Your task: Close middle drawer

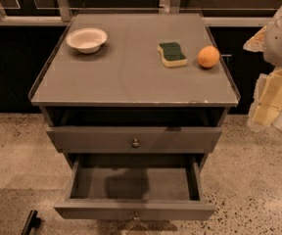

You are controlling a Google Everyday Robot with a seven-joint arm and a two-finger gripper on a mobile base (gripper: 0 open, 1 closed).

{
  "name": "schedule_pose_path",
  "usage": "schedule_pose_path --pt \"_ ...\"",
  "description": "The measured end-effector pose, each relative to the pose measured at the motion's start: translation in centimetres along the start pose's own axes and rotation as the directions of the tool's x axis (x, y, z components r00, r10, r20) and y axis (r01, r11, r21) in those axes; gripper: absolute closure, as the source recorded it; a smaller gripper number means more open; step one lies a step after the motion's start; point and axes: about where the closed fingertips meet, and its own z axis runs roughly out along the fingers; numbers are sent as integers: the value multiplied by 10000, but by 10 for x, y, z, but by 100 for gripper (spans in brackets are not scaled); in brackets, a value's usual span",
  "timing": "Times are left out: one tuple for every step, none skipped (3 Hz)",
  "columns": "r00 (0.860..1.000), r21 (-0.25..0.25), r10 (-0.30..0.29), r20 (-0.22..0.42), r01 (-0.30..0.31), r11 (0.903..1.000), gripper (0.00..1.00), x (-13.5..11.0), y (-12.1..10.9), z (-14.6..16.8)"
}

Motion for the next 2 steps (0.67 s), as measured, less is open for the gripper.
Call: schedule_pose_path --pt "9999 65 -46 92 45 10000 0 1 3 2" --pt "9973 81 -335 647 331 9994 0 -1 22 12"
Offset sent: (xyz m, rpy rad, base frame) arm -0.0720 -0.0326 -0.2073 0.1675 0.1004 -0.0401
